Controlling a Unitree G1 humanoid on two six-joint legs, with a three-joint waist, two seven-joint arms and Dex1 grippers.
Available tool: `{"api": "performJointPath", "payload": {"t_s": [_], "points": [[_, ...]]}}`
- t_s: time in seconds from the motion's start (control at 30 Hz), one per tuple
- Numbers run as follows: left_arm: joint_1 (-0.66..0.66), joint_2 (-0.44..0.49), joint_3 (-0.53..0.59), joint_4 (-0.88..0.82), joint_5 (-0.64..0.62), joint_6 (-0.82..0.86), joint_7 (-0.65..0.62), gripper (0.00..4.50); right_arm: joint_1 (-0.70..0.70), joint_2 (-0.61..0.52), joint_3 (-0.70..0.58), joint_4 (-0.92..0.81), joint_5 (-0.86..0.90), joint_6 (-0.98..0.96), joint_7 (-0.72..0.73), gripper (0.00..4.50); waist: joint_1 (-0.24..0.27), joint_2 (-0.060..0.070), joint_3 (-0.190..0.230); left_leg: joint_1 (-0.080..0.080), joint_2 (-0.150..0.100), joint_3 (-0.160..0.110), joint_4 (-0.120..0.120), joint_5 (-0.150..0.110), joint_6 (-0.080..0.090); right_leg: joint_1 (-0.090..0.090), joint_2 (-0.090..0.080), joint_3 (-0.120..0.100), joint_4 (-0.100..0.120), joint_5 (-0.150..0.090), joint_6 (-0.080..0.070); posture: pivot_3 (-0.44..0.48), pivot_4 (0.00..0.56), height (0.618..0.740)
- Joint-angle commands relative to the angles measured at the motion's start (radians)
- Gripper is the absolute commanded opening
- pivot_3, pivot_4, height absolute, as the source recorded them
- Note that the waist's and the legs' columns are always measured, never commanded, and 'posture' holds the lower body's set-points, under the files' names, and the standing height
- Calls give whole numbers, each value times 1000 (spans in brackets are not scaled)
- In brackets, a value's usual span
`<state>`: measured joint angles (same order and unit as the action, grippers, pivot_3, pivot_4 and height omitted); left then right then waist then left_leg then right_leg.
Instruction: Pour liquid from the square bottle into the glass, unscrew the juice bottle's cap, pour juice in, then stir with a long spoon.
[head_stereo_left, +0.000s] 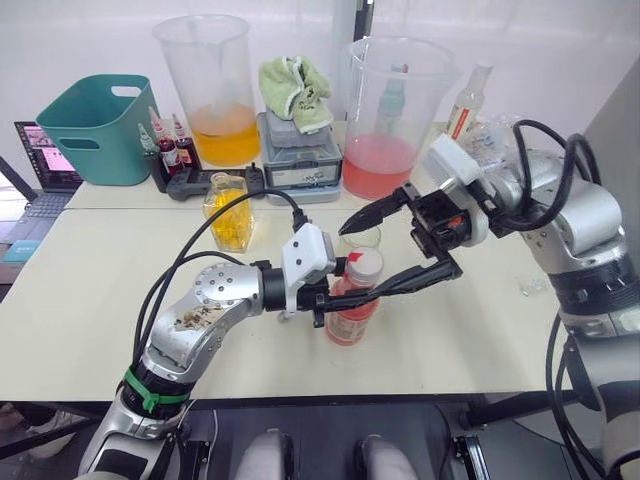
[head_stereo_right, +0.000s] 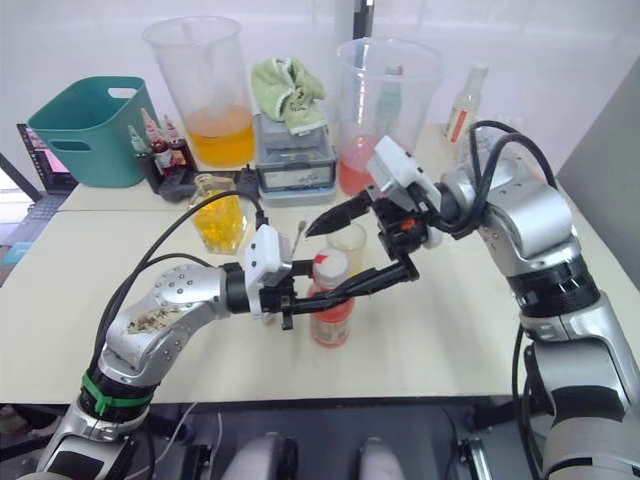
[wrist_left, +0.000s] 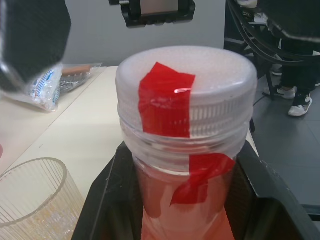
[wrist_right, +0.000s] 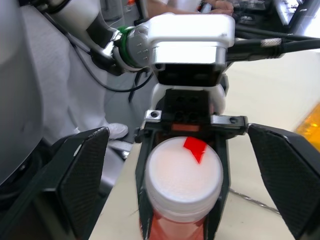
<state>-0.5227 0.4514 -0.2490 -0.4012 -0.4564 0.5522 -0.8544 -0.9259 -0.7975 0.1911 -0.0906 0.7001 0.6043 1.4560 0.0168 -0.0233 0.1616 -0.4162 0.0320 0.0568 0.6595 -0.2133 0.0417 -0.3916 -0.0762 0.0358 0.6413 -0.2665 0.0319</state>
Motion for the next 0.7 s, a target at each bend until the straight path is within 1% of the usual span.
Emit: {"api": "performJointPath", "payload": {"t_s": [0.03,0.1,0.2,0.27,0.47,0.67,0.7], "points": [[4,8,-25,41,12,33,-11,1563,81,-26,-136,-159,72,117,-172,4470,-2,0,0,0,0,0,0,0,0,0,-1,0,0,0,0,0,150,740],[-2,3,-24,51,-2,39,-20,1563,139,-18,-184,-240,98,154,-257,4470,-5,0,0,-1,0,1,0,0,0,0,-3,1,-1,0,0,0,150,740],[-24,4,-30,88,1,25,-53,1563,217,-1,-251,-354,121,224,-430,4470,-6,0,0,0,1,0,0,0,0,-1,-2,1,-1,0,0,0,150,740],[-34,3,-32,104,5,18,-65,1563,243,2,-268,-393,135,255,-490,4470,-6,0,0,0,1,1,0,0,0,-1,-2,1,-1,0,0,0,150,740],[-57,-10,-34,132,0,15,-85,1563,309,18,-282,-472,151,289,-612,4470,-4,0,0,0,0,2,0,0,0,0,-1,0,-4,0,0,0,150,740],[-62,-9,-33,136,3,16,-92,1563,336,28,-280,-488,176,298,-658,4470,-5,0,0,0,0,3,0,0,1,0,4,0,-5,0,0,0,150,740],[-62,-9,-33,136,3,16,-92,1563,340,30,-280,-488,180,297,-661,4235,-5,0,0,0,0,3,0,0,1,1,4,0,-5,0,0,0,150,740]]}}
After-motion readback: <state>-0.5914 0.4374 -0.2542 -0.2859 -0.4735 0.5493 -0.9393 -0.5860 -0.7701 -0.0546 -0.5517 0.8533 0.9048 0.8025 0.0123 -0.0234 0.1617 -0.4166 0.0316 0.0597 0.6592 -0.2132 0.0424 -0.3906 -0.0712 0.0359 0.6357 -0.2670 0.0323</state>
